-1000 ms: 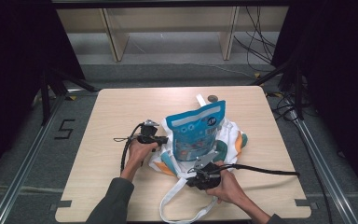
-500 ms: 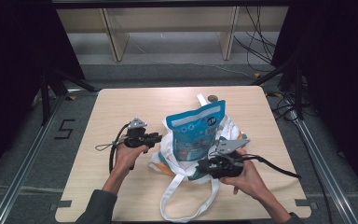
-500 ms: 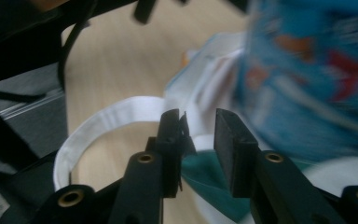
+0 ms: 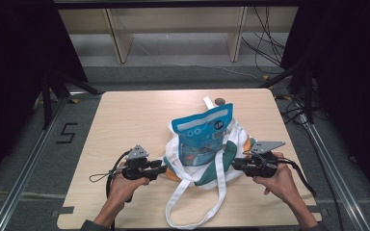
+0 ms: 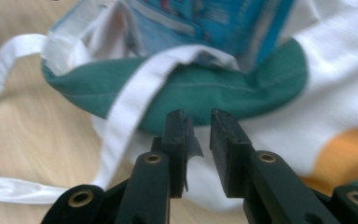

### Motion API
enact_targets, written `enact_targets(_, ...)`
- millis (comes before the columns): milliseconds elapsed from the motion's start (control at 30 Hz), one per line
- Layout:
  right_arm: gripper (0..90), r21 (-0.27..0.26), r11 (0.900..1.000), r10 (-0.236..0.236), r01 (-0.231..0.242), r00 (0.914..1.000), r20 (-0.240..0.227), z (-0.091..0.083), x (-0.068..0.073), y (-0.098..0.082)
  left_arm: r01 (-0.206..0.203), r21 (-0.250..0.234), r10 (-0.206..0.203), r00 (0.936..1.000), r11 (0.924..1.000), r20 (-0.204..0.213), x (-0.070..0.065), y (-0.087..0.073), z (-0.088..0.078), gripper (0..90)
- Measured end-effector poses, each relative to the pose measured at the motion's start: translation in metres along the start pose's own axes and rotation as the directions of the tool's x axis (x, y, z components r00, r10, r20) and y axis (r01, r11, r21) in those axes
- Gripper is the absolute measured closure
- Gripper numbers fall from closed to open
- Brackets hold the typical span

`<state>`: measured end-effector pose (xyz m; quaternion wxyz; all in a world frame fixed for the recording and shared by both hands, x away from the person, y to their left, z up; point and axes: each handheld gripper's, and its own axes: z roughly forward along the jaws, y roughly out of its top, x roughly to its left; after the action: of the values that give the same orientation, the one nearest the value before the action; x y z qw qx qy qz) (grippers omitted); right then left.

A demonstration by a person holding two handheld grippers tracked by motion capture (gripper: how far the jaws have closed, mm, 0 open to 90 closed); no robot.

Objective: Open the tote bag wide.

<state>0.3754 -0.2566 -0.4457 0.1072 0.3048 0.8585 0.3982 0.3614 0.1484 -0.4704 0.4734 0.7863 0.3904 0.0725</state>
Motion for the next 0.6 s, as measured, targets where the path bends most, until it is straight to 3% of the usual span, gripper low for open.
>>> enact_targets(33,76.2,0.016,1.000,0.027,-0.027,0.9996,0.008,-0.001,0.000,-0.002,0.010,-0.004,-0.010,0.9999,0.9999,0.003,-0.001,-0.002,-0.002,63.9)
enact_targets(67,76.2,0.019,1.000,-0.001,0.000,0.9996,0.027,-0.001,-0.004,-0.004,0.027,-0.015,-0.027,0.9996,0.9995,0.011,-0.003,-0.003,-0.004,63.5)
enact_targets(100,76.2,0.034,0.999,0.009,-0.010,0.9993,0.037,-0.002,-0.006,-0.006,0.053,-0.028,-0.052,0.9983,0.9982,0.024,-0.006,-0.004,-0.006,63.3)
enact_targets(133,76.2,0.048,0.998,0.039,-0.040,0.9987,0.034,-0.002,-0.005,-0.009,0.054,-0.035,-0.053,0.9980,0.9979,0.036,-0.011,-0.005,-0.008,63.2)
enact_targets(167,76.1,0.058,0.998,0.021,-0.024,0.9990,0.040,-0.002,-0.009,-0.011,0.043,-0.043,-0.042,0.9985,0.9982,0.037,-0.017,-0.006,-0.010,63.0)
enact_targets(233,74.5,0.050,0.998,0.032,-0.034,0.9984,0.046,-0.001,-0.011,-0.016,0.016,-0.038,-0.014,0.9990,0.9991,0.042,-0.026,-0.008,-0.010,60.0)
enact_targets(267,73.3,0.060,0.996,0.066,-0.069,0.9968,0.045,-0.002,-0.009,-0.018,0.015,-0.025,-0.014,0.9993,0.9996,0.035,-0.028,-0.008,-0.009,55.6)
enact_targets(300,72.4,0.071,0.996,0.045,-0.049,0.9974,0.056,-0.002,-0.012,-0.019,0.024,-0.018,-0.024,0.9995,0.9996,0.019,-0.029,-0.010,-0.008,51.7)
enact_targets(333,72.3,0.072,0.996,0.040,-0.044,0.9976,0.056,-0.001,-0.013,-0.021,0.035,-0.018,-0.035,0.9992,0.9992,0.020,-0.029,-0.012,-0.007,51.3)
enact_targets(367,72.3,0.067,0.995,0.071,-0.075,0.9960,0.054,-0.002,-0.011,-0.022,0.034,-0.017,-0.033,0.9994,0.9993,0.012,-0.030,-0.014,-0.006,51.4)
enact_targets(400,72.3,0.065,0.995,0.074,-0.078,0.9957,0.057,-0.002,-0.010,-0.023,0.017,-0.009,-0.017,0.9999,0.9998,0.004,-0.029,-0.016,-0.006,52.0)
enact_targets(433,71.7,0.063,0.997,0.042,-0.046,0.9969,0.066,-0.004,-0.013,-0.024,0.012,-0.004,-0.012,0.9999,0.9999,-0.002,-0.029,-0.018,-0.006,52.1)
enact_targets(500,69.1,0.038,0.997,0.059,-0.062,0.9959,0.069,-0.005,-0.013,-0.026,0.015,-0.001,-0.015,0.9995,0.9999,-0.029,-0.029,-0.021,-0.009,51.5)
enact_targets(533,66.7,0.020,0.995,0.095,-0.097,0.9927,0.074,-0.005,-0.012,-0.029,0.015,-0.004,-0.015,0.9993,0.9999,-0.036,-0.028,-0.023,-0.011,50.4)
enact_targets(567,64.0,0.045,0.992,0.112,-0.116,0.9906,0.079,-0.009,-0.013,-0.029,0.012,-0.009,-0.012,0.9988,0.9999,-0.048,-0.028,-0.024,-0.012,48.7)
enact_targets(600,61.8,0.025,0.994,0.099,-0.102,0.9909,0.091,-0.009,-0.015,-0.031,0.009,-0.011,-0.009,0.9983,0.9999,-0.058,-0.027,-0.025,-0.014,47.3)
